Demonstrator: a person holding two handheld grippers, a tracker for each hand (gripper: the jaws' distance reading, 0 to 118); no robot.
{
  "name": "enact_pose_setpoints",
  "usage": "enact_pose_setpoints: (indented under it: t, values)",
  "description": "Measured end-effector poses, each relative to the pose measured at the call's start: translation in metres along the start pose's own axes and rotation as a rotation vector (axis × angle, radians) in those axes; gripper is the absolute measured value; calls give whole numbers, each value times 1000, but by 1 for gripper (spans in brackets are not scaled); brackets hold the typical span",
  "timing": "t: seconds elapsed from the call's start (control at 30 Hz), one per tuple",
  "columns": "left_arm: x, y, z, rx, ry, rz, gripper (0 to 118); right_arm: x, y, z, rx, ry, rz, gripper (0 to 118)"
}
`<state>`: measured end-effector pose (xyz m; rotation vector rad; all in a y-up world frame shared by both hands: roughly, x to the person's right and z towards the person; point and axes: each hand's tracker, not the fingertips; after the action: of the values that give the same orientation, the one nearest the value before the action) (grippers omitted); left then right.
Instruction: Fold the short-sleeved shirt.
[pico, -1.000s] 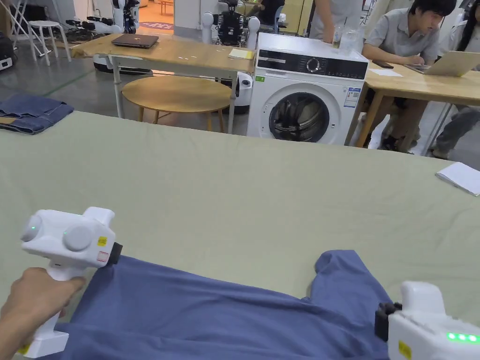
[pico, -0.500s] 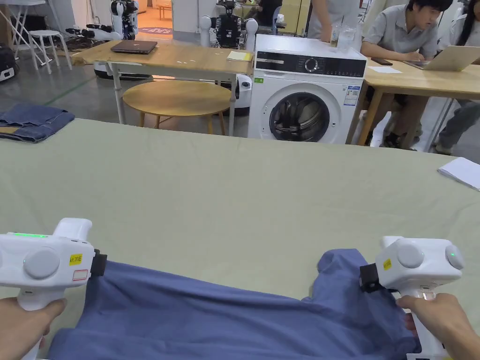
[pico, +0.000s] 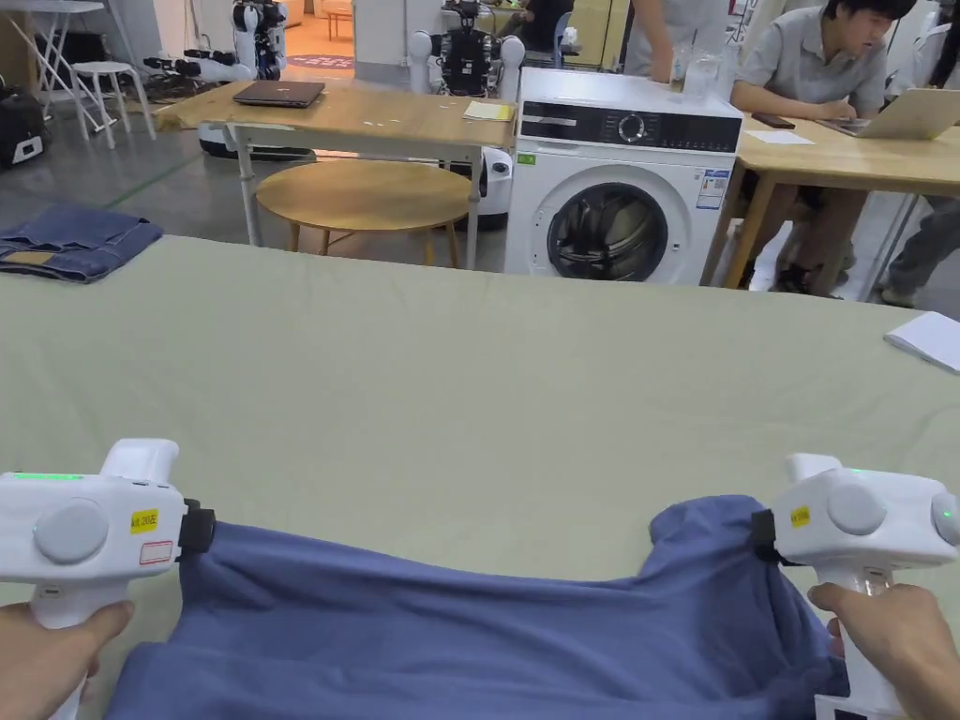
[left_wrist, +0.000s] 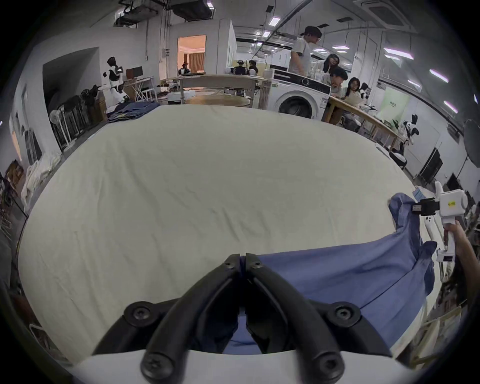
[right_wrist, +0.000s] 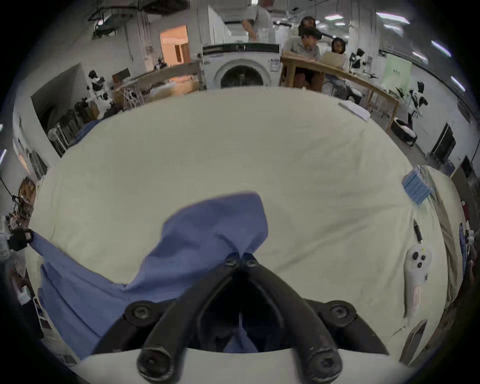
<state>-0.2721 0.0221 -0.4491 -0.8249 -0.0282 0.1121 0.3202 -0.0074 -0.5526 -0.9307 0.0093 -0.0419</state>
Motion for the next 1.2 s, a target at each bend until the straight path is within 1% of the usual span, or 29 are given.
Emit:
enact_pose_setpoints:
  t: [0.13, 0.4, 0.6, 0.8, 0.97, 1.03, 1.07, 1.1, 1.17, 1.2]
  values:
    - [-4, -8, 15, 19, -16, 12, 0, 0, -14, 47, 71, -4, 45, 0]
    - [-11, -33, 68, 89, -53, 27, 0, 9, -60, 141, 179, -9, 38, 0]
    - [-15, -60, 100, 120, -69, 24, 0, 8, -105, 187, 202, -21, 79, 0]
    - [-17, -104, 114, 85, -71, 10, 0, 16, -155, 195, 159, -17, 63, 0]
    - [-21, -136, 114, 32, -65, 24, 0, 18, -192, 190, 63, -54, 98, 0]
    - [-20, -145, 108, -14, -60, 12, 0, 18, -204, 183, 2, -65, 119, 0]
    - [-20, -149, 103, -52, -55, 0, 0, 19, -209, 177, -10, -74, 116, 0]
    - [-19, -151, 98, -84, -48, -14, 0, 20, -212, 170, -56, -81, 128, 0]
    - [-18, -156, 85, -150, -38, -30, 0, 20, -220, 153, -87, -87, 124, 0]
    - [-17, -157, 80, -176, -29, -43, 0, 21, -222, 145, -141, -93, 132, 0]
